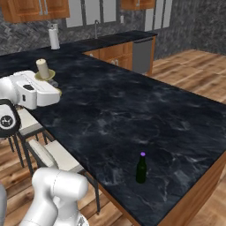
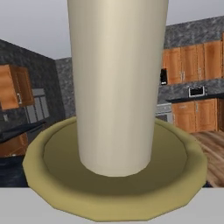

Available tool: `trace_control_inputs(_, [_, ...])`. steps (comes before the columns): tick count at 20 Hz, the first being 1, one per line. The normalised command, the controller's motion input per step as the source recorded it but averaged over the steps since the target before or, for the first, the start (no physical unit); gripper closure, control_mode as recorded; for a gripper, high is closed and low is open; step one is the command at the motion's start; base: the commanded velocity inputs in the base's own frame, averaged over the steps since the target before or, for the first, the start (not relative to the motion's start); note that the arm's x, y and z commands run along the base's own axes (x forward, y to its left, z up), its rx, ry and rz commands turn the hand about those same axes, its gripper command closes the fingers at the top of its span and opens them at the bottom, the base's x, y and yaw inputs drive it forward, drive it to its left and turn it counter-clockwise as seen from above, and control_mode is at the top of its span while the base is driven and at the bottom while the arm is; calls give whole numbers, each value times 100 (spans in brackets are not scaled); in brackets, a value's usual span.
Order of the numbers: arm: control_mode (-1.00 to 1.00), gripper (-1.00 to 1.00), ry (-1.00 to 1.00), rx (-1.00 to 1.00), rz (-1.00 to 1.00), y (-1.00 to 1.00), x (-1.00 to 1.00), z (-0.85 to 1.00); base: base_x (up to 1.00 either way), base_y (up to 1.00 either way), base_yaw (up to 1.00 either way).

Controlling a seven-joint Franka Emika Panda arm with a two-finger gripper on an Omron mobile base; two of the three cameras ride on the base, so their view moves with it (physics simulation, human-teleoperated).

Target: Get the candle and the beer from the cabinet and move them to the dining counter.

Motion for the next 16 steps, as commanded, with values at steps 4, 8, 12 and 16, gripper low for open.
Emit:
trace_control_inputs(4, [-100, 100, 16, 1, 22, -31, 1, -1, 0, 0, 0])
trace_control_inputs(8, [-100, 100, 21, 2, 25, -38, 5, -4, 0, 0, 0])
trace_control_inputs(12, [-100, 100, 30, 0, 24, -25, 12, -18, 0, 0, 0])
trace_control_inputs(16, [-100, 100, 27, -5, 4, -6, 13, -39, 0, 0, 0])
